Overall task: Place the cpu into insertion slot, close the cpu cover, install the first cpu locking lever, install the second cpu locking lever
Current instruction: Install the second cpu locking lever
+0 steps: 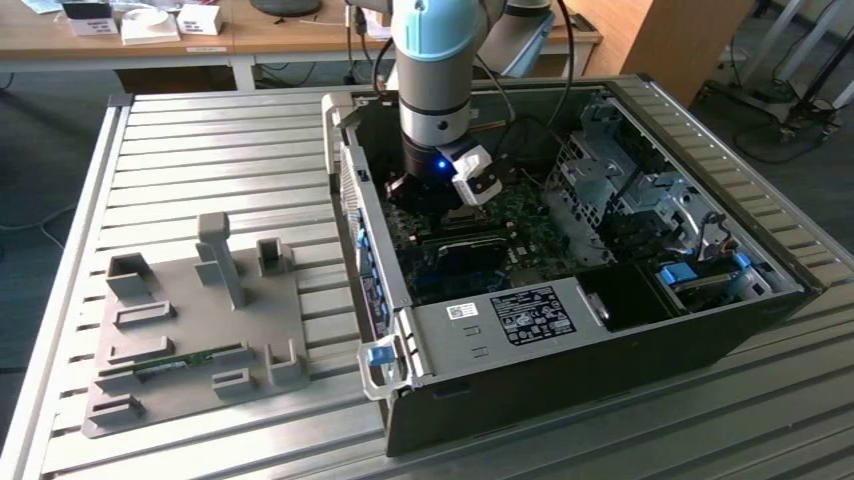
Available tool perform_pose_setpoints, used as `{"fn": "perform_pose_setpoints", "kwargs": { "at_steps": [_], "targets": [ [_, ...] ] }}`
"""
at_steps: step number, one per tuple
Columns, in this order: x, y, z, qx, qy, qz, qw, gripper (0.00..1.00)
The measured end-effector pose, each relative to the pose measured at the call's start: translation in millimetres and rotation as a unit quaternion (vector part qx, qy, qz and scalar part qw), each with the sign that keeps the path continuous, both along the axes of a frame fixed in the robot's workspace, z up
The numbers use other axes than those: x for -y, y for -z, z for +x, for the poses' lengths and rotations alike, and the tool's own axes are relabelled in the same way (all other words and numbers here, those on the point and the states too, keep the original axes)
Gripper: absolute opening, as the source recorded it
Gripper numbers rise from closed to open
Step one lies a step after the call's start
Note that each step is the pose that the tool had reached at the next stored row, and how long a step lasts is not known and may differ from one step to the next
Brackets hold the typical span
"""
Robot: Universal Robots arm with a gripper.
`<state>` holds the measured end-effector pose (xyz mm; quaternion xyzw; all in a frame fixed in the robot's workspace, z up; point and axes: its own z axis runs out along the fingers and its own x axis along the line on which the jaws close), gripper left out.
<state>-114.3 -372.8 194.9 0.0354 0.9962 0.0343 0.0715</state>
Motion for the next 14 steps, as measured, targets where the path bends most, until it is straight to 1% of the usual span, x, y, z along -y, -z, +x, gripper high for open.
{"fn": "perform_pose_setpoints", "kwargs": {
  "at_steps": [8,14],
  "targets": [
    [0.1,0.1,0.0,0.0000,0.000,-0.0013,1.0000,0.11],
    [0.2,0.4,-0.1,0.0002,0.000,-0.0013,1.0000,0.11]
  ]
}}
